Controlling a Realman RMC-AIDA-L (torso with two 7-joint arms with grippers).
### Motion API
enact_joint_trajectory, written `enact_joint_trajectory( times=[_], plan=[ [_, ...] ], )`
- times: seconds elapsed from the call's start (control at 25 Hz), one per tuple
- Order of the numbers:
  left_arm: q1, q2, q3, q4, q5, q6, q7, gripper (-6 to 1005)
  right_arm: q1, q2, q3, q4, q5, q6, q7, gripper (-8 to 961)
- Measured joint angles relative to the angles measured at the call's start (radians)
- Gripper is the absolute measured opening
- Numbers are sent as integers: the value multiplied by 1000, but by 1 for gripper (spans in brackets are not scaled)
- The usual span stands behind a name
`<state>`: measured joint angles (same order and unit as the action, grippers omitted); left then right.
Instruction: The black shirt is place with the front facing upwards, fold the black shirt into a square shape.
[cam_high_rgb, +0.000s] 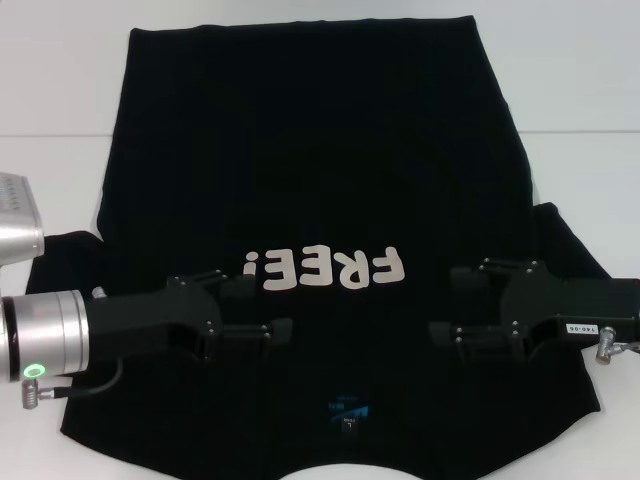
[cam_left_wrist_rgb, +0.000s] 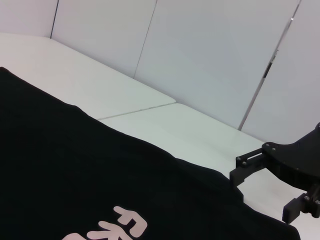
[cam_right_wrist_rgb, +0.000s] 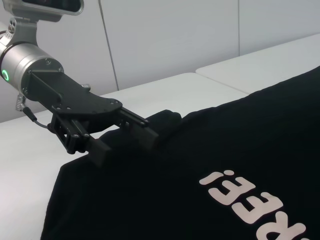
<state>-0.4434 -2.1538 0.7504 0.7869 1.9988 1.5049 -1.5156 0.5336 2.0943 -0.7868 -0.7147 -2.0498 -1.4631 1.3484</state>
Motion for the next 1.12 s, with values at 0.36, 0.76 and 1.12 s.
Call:
enact_joint_trajectory(
  times=[0.36,0.76,1.12],
  plan=[
    [0,0,1,1,0,0,-8,926,0,0,0,0,1,0,0,881],
    [1,3,-53,5,-13,-27,-145,917,-3,-2,39,16,88,114,139,881],
    [43,86,-247,-2,-13,-38,-605,908,-3,-8,133,46,151,263,463,881]
  ],
)
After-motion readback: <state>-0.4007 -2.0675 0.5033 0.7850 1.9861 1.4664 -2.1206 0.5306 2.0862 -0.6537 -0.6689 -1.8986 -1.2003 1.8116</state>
